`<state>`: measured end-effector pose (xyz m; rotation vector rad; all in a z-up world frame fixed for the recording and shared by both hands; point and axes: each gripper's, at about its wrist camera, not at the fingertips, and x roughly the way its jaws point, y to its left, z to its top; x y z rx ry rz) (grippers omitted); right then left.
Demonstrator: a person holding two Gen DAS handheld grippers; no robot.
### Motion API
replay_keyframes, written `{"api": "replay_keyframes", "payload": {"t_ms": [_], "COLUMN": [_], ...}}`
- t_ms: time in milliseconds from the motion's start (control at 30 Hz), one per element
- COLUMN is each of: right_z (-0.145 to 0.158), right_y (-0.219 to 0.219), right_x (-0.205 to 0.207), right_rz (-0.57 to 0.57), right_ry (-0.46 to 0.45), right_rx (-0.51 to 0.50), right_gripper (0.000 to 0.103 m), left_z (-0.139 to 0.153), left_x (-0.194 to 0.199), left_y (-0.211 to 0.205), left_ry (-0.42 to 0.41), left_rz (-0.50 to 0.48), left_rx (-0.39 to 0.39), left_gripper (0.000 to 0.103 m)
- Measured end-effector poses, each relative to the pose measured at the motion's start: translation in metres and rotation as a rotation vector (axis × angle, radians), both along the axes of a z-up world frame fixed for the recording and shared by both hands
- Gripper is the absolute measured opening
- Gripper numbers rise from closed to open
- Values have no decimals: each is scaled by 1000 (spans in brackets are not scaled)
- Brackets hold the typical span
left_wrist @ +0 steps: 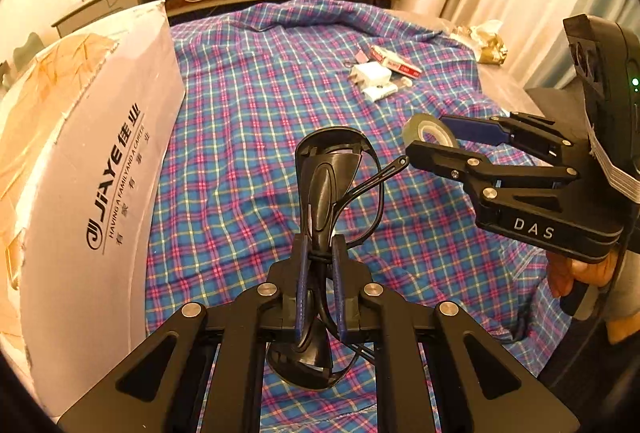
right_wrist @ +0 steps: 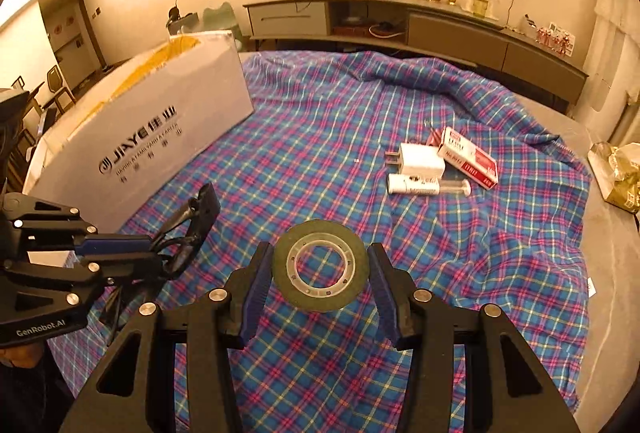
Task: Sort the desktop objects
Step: 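Carry the glasses with the left tool while the right tool carries the tape over the box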
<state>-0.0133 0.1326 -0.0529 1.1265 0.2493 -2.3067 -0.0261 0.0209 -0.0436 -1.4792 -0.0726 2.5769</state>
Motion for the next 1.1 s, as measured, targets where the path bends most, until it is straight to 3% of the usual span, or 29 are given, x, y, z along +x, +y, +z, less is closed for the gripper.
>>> {"api": "replay_keyframes", "payload": {"t_ms": [500,1100], "right_z": [35,73], "right_y": [-28,-116], "right_x": [34,59], "right_rz": [13,51], "right_ry": [66,106], "right_rx": [-38,-62], "right_gripper": [49,49], "left_z": [52,88], "left_x": [17,41], "left_y": [-24,-124], "left_ry": [120,230], "left_rz": [13,135], "left_rx": [60,187], "left_gripper": [12,12]}}
